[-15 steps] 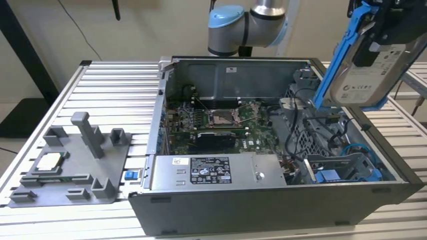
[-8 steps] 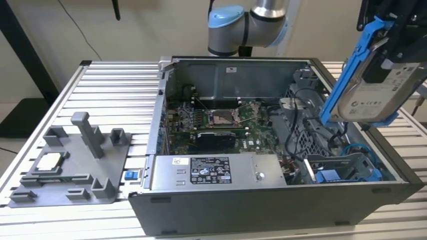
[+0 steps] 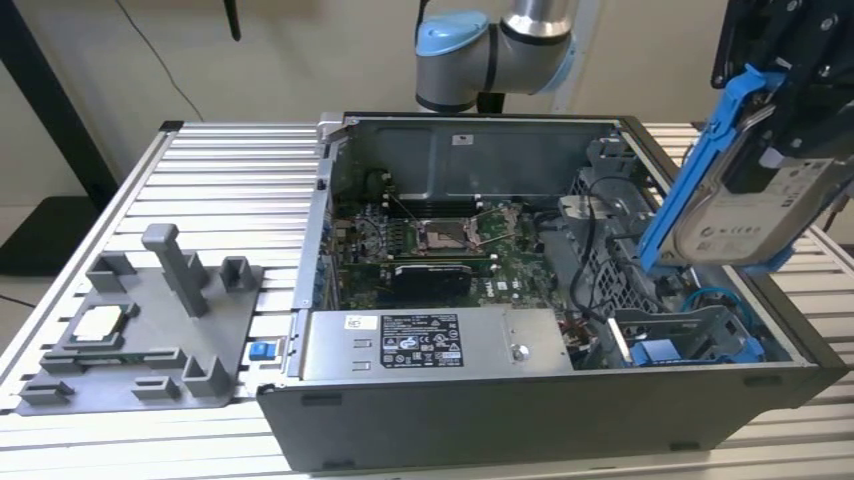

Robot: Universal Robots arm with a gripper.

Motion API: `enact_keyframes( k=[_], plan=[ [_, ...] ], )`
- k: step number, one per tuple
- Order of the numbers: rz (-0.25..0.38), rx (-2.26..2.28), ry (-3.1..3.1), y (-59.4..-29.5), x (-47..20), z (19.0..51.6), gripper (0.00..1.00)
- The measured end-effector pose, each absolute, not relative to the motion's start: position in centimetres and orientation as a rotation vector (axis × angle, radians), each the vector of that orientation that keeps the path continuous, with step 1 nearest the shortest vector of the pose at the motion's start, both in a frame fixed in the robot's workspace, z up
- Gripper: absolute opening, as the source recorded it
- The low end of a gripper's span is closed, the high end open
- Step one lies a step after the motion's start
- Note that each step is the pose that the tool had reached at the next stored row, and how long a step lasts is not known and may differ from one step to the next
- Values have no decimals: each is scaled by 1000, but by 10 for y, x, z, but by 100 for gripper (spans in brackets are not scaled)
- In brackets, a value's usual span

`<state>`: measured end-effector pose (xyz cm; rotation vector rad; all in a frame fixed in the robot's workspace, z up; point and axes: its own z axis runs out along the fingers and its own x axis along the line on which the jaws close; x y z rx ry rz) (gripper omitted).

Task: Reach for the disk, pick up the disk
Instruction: 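Pick up the disk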

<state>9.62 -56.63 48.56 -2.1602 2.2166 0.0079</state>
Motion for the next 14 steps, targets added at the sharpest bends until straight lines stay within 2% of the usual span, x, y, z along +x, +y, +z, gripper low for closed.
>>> enact_keyframes(
  k=[14],
  plan=[
    [7, -2161, 2218, -583, 96, 461, 0]
  ],
)
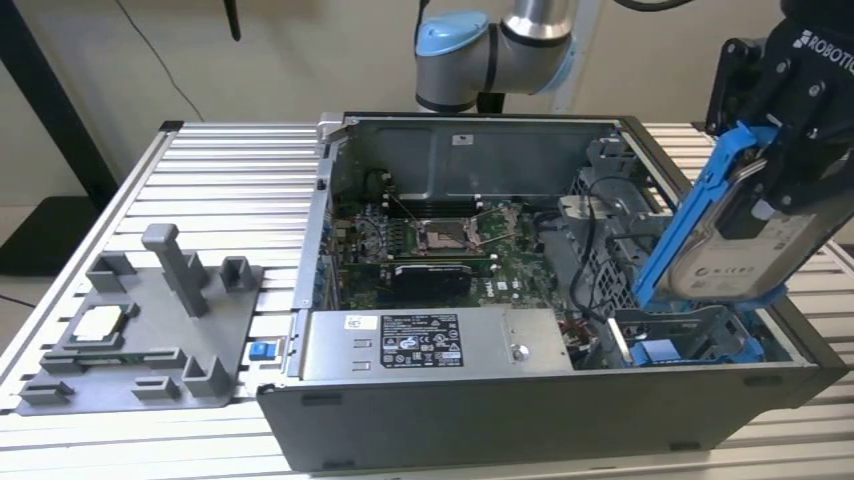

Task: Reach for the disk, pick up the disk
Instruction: 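Pick up the disk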

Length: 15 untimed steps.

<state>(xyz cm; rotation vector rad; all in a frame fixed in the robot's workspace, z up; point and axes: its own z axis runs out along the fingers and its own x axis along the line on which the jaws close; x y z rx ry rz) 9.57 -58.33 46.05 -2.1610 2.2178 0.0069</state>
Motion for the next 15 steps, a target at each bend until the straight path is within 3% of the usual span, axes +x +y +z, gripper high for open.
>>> enact_keyframes(
  k=[15],
  plan=[
    [12, -2163, 2220, -594, 96, 447, 0]
  ],
)
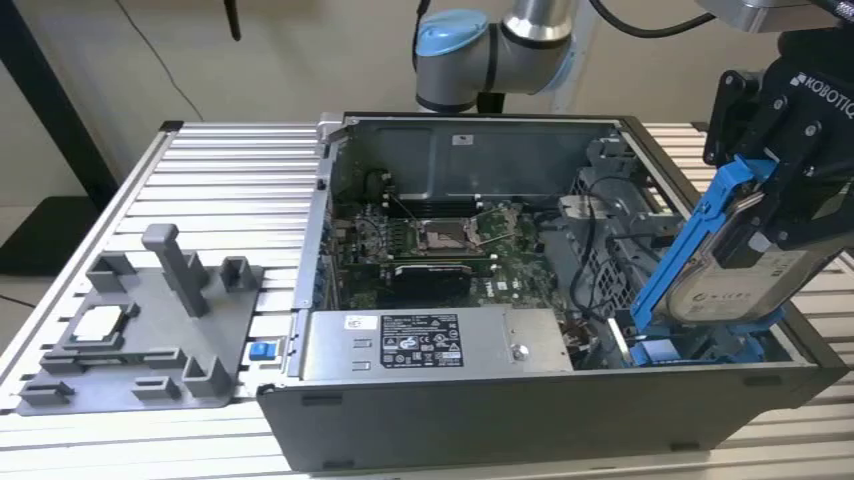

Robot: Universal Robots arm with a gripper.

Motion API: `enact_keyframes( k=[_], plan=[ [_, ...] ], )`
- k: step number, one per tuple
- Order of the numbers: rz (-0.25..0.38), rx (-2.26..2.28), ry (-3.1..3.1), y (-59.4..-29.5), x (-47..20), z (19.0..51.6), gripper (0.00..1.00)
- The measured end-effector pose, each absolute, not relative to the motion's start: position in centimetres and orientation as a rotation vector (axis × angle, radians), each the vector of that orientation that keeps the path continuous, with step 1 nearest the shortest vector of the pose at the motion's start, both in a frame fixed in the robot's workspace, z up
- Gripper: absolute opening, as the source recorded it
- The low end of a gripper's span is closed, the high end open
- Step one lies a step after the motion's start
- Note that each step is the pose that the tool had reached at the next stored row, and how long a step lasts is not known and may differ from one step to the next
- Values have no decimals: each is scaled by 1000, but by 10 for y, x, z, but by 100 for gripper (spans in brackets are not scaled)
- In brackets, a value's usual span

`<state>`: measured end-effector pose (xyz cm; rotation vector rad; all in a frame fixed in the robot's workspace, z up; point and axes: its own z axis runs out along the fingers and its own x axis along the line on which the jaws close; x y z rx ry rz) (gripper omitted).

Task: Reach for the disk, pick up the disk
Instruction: 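Pick up the disk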

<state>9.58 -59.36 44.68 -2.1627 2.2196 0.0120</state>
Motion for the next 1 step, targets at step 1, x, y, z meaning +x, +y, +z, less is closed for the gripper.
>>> enact_keyframes(
  k=[1],
  plan=[
    [12, -2163, 2220, -594, 96, 447, 0]
  ],
)
